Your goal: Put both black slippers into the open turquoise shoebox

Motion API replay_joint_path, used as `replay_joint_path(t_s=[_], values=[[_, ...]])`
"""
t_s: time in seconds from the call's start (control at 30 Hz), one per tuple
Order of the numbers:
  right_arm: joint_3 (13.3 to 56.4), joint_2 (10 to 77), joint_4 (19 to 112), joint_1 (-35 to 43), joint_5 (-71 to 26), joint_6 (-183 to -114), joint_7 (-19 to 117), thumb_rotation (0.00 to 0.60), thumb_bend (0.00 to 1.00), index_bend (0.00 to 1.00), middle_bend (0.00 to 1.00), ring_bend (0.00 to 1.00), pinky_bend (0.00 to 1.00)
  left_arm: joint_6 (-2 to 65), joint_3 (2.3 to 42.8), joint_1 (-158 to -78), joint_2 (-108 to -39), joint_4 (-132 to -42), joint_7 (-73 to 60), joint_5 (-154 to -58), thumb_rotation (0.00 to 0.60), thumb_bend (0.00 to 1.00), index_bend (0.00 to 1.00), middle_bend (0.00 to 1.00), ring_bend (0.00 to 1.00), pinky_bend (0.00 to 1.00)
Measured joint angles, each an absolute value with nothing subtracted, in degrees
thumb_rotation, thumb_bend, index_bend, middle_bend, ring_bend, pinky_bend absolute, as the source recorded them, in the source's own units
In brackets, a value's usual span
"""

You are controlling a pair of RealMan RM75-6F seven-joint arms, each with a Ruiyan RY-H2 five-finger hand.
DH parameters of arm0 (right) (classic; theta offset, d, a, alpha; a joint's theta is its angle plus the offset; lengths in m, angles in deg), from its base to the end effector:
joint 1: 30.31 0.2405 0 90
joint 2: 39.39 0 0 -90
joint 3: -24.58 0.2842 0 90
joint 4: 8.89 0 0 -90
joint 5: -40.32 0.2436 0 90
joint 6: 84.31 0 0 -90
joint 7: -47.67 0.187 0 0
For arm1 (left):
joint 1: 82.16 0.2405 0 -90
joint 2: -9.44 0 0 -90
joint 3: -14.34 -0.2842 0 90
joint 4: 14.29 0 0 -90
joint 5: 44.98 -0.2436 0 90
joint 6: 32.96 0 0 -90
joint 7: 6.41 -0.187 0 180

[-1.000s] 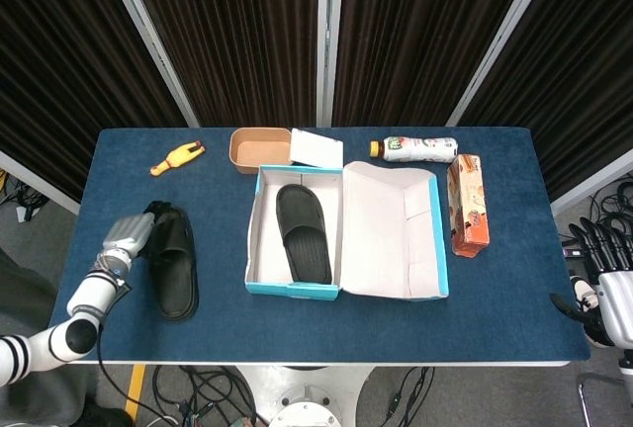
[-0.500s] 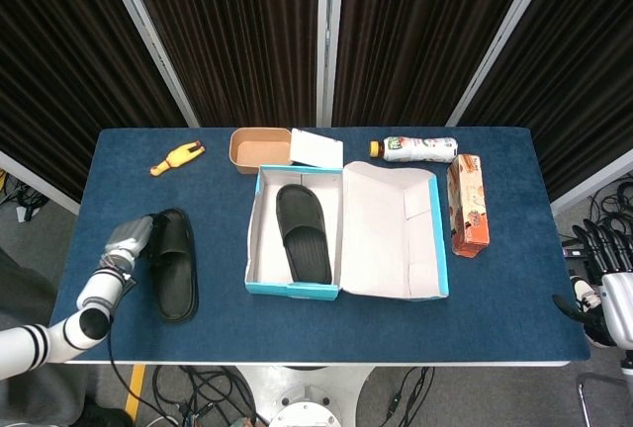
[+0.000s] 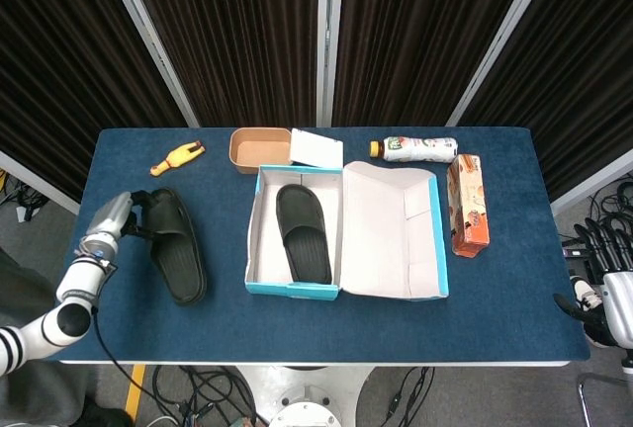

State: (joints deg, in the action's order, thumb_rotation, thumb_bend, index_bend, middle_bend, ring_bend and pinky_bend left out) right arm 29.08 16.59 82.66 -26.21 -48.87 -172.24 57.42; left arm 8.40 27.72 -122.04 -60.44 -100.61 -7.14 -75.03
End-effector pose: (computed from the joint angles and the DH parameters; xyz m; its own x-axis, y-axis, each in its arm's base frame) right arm -0.3479 -0.2314 0.2025 0.3811 0.0712 0.9218 -0.9207 -0.0614 0.3854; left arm -0.2979 0.4408 0.0532 -0.0911 0.3552 0.9303 0.9506 0.3093 -0.0250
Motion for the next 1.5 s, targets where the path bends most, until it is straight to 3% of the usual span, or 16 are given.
replay_joint_path(t_s=[0.3, 0.53, 0.97, 1.23, 1.5], values=[[29.1, 16.3, 83.0, -26.3, -48.8, -172.4, 57.0, 0.600, 0.05, 0.00, 0.04, 0.00, 0.00, 9.5, 37.3, -119.0, -61.2, -102.6, 12.8, -91.2, 0.600, 0.00, 0.54, 0.50, 0.75, 0.81], [29.0, 15.6, 84.2, -26.8, -48.6, -173.0, 55.9, 0.600, 0.05, 0.00, 0.04, 0.00, 0.00, 8.5, 40.8, -121.6, -70.0, -98.0, 25.7, -107.5, 0.600, 0.00, 0.54, 0.50, 0.72, 0.72], [28.9, 15.0, 85.8, -27.4, -48.0, -173.3, 54.3, 0.600, 0.05, 0.00, 0.04, 0.00, 0.00, 12.3, 37.6, -130.5, -87.2, -77.9, 32.9, -119.8, 0.600, 0.00, 0.53, 0.50, 0.69, 0.62], [28.9, 14.9, 86.4, -27.4, -48.0, -173.1, 53.8, 0.600, 0.05, 0.00, 0.04, 0.00, 0.00, 15.4, 33.0, -131.3, -91.7, -68.9, 35.2, -122.8, 0.600, 0.00, 0.53, 0.50, 0.68, 0.61], [28.9, 14.6, 87.1, -27.3, -48.3, -173.1, 53.2, 0.600, 0.05, 0.00, 0.04, 0.00, 0.00, 14.3, 31.3, -131.8, -93.5, -66.2, 35.5, -122.3, 0.600, 0.00, 0.52, 0.49, 0.56, 0.56]])
